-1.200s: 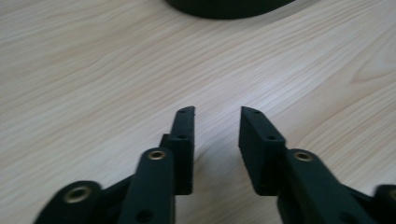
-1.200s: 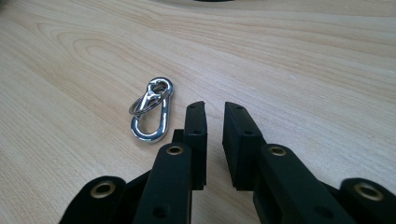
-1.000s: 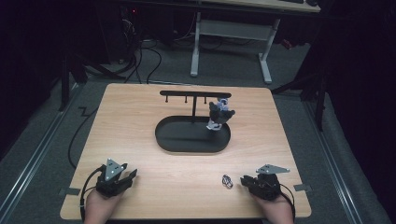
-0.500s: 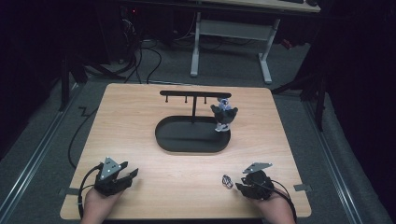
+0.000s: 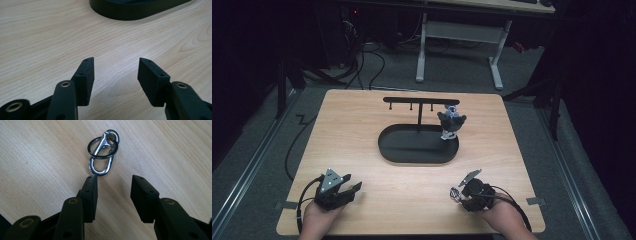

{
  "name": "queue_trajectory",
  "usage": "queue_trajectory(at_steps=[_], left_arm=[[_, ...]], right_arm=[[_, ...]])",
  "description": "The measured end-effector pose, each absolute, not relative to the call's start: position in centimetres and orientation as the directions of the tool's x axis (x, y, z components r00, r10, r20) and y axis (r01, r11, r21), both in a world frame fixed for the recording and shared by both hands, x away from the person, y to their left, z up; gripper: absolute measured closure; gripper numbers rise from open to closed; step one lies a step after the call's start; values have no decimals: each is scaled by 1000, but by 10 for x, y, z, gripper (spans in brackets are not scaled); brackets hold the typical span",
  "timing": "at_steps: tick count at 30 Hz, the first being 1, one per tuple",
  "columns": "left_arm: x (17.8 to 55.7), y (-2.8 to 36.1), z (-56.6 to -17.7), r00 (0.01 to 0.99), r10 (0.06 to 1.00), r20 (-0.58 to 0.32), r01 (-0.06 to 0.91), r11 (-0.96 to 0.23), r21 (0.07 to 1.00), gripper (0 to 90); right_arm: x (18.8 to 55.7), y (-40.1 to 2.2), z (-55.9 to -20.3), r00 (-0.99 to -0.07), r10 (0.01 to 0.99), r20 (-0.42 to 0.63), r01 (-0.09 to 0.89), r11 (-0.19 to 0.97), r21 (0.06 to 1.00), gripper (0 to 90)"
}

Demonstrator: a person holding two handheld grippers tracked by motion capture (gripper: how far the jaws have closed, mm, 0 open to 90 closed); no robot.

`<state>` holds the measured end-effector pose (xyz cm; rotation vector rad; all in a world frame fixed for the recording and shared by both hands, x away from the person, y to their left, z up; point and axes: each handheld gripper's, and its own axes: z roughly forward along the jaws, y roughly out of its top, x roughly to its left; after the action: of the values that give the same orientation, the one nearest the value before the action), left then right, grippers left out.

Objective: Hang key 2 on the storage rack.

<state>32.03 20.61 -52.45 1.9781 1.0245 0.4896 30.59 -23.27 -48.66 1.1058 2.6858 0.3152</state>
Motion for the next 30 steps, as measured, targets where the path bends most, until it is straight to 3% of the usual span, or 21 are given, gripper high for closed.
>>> queue_trajectory(at_steps=[11, 30], left_arm=[[321, 205, -526, 601, 798, -42, 486, -324, 812, 477], [321, 205, -527, 606, 794, -49, 495, -328, 805, 476]], right_arm=[[316, -223, -485, -731, 669, -135, 640, 741, 202, 572], [330, -208, -478, -755, 642, -136, 605, 761, 235, 619]])
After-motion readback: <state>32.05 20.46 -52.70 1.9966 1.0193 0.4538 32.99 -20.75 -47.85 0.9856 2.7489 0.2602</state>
